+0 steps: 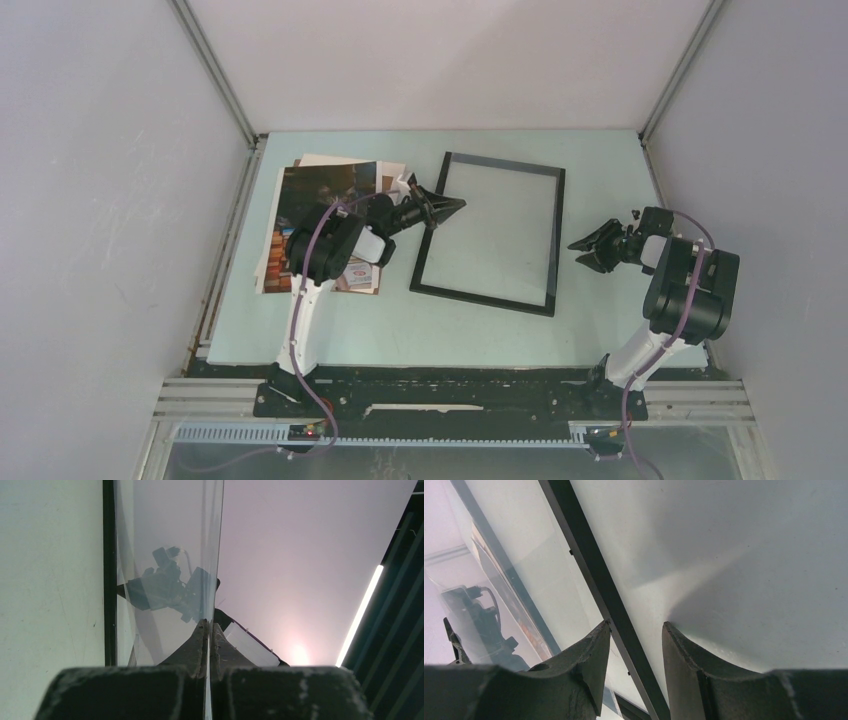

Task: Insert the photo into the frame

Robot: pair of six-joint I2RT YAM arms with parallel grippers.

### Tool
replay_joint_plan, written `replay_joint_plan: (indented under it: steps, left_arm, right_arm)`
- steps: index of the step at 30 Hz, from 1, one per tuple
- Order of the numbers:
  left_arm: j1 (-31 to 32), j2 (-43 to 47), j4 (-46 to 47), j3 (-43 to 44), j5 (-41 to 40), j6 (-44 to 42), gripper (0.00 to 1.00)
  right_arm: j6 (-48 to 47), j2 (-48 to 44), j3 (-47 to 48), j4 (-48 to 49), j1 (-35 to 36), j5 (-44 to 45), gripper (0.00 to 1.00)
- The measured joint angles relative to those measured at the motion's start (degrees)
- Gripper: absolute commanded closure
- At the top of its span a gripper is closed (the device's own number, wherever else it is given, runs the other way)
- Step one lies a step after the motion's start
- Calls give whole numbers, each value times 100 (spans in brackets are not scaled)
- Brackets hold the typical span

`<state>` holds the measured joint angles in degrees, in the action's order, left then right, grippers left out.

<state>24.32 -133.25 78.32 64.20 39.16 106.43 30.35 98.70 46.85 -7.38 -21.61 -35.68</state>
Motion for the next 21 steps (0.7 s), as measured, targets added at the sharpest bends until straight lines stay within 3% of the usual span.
replay_joint_plan:
  steps: [21]
  left_arm:
    - [0, 0, 26, -258, 28, -46, 100]
  right_arm:
    - [0, 0, 0, 0, 37, -42, 49]
